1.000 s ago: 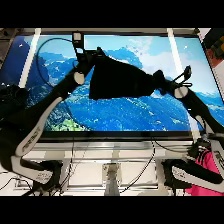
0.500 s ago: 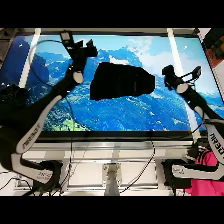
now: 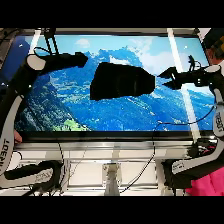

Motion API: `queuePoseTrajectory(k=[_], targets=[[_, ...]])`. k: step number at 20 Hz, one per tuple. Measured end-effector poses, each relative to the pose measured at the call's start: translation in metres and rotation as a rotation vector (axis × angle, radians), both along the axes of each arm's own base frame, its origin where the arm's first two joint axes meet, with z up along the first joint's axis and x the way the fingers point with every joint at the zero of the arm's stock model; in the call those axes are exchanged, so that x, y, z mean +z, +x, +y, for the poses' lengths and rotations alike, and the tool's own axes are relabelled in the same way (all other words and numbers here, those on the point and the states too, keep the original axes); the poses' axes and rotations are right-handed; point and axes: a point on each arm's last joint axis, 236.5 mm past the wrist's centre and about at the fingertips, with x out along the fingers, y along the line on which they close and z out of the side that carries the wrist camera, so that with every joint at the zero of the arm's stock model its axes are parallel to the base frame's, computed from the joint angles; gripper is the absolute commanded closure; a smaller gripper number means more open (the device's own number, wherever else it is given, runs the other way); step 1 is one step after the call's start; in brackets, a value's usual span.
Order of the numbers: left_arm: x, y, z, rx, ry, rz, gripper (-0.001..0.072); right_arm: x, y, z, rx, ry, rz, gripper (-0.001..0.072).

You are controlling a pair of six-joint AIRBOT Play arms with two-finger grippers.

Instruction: Fold the clothes and pants, and hang the long-sleeved shirts on hangers.

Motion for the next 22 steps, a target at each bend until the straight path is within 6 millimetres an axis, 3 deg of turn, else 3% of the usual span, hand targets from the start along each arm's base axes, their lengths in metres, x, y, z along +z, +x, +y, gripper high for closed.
queuePoseTrajectory(k=[4, 10, 16, 18, 19, 20, 21, 22], targets=[[-0.008, -0.019, 0.001, -0.051, 0.007, 0.077, 0.0163, -0.031, 0.006, 0.017, 0.076, 0.03, 0.062, 0.0023], [-0.012, -0.027, 0.0, -0.073, 0.009, 0.109, 0.0163, -0.08, 0.009, 0.023, 0.07, 0.044, 0.162, 0.0023], [-0.019, -0.027, -0.001, -0.08, 0.012, 0.13, 0.0164, -0.099, -0.002, 0.046, 0.115, 0.102, 0.234, 0.0035], [-0.024, -0.028, -0.002, -0.086, 0.015, 0.142, 0.0164, -0.102, -0.003, 0.051, 0.126, 0.096, 0.238, 0.0275], [-0.027, -0.028, -0.002, -0.091, 0.017, 0.152, 0.0165, -0.105, -0.003, 0.052, 0.128, 0.087, 0.24, 0.0353], [-0.029, -0.028, -0.003, -0.092, 0.017, 0.157, 0.0164, -0.107, -0.003, 0.052, 0.13, 0.079, 0.24, 0.0484], [-0.031, -0.029, -0.003, -0.095, 0.018, 0.163, 0.0164, -0.109, -0.002, 0.052, 0.129, 0.075, 0.239, 0.067], [-0.032, -0.029, -0.003, -0.095, 0.018, 0.167, 0.0164, -0.108, -0.002, 0.053, 0.129, 0.078, 0.239, 0.0692]])
